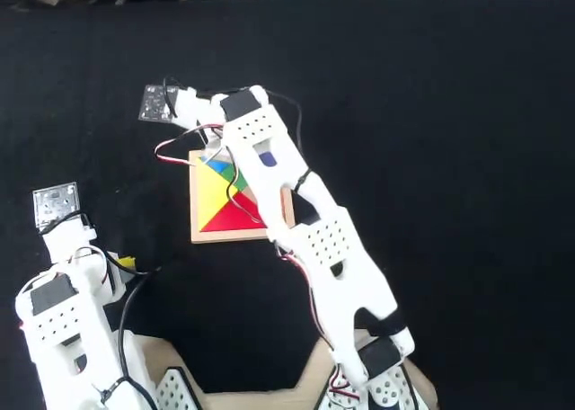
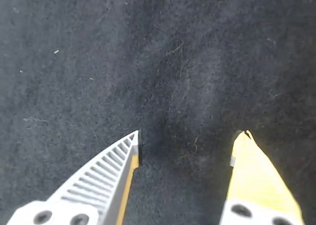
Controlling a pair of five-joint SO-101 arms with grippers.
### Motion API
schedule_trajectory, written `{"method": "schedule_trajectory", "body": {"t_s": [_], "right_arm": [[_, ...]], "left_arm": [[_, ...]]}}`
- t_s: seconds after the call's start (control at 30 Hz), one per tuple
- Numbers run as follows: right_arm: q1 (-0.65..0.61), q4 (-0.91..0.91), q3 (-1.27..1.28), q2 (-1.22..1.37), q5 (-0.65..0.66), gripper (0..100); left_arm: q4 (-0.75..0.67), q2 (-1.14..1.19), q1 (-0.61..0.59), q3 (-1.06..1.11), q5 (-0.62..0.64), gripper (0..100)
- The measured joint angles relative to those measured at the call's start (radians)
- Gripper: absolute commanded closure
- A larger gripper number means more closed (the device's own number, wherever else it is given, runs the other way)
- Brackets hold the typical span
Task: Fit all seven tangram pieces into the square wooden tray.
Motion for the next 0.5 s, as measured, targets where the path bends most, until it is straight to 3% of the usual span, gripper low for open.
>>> {"method": "schedule_trajectory", "body": {"t_s": [0.23, 0.5], "right_arm": [[-0.009, 0.112, -0.106, 0.003, 0.000, 98.9], [0.071, 0.396, -0.540, -0.011, -0.040, 98.8]], "left_arm": [[0.000, 0.000, 0.000, 0.000, 0.000, 70], [-0.005, 0.000, 0.003, 0.000, 0.000, 70]]}}
